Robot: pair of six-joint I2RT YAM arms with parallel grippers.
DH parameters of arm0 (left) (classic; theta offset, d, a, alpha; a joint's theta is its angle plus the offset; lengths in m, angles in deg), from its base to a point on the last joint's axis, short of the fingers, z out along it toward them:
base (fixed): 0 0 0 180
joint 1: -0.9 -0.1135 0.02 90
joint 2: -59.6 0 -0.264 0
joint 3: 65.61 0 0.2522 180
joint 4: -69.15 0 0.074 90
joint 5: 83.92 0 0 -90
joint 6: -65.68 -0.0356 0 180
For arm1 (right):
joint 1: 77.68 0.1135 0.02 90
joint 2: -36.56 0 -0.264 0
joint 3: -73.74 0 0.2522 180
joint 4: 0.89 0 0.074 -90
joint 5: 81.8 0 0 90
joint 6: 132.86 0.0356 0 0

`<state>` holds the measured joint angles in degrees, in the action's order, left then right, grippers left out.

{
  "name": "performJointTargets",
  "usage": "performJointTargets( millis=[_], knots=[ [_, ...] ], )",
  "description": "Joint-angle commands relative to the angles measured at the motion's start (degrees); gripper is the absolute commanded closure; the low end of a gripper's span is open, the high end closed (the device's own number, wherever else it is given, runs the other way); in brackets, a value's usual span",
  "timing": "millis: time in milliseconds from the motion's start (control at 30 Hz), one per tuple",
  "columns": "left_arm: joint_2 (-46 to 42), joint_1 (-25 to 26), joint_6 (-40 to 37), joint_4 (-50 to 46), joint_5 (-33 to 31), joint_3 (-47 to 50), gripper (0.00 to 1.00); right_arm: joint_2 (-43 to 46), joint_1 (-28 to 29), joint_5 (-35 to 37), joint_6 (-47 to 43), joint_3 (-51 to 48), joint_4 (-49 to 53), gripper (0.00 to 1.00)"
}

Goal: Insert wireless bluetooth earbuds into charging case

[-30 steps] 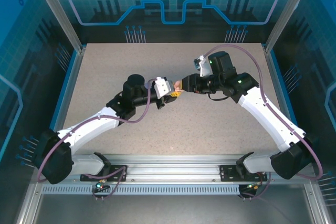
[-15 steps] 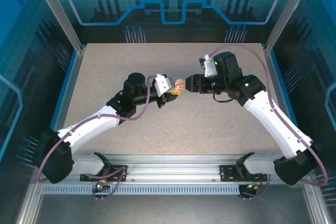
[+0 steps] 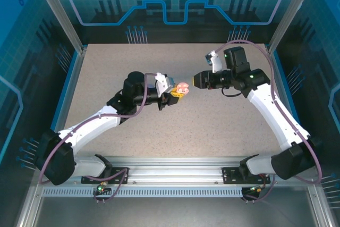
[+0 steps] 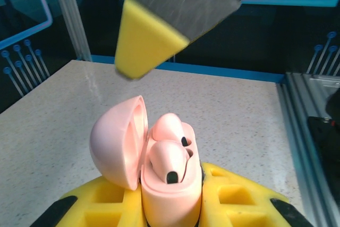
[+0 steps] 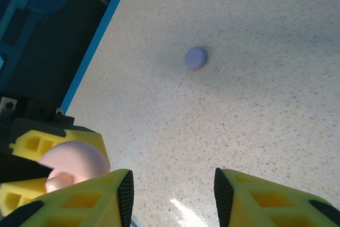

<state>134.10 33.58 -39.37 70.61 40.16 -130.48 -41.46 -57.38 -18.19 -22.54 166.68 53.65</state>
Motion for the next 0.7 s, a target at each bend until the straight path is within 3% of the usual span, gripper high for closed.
performJointTargets(
  millis=[0, 367, 667],
  knots=[
    [-1.3, -0.2, 1.2, -0.2, 5.0, -1.6, 0.95, -1.8, -0.3, -6.4, -3.6, 0.2, -0.8, 0.55],
    [-0.2, -0.1, 2.0, 0.0, 6.2, -2.3, 0.95, -5.0, -0.1, -12.3, -5.9, 0.9, -0.8, 0.56],
    [1.7, -0.9, 4.3, -1.1, 3.1, -2.7, 0.95, -0.8, 0.0, -15.4, -7.3, -1.0, -3.3, 0.57]
  ],
)
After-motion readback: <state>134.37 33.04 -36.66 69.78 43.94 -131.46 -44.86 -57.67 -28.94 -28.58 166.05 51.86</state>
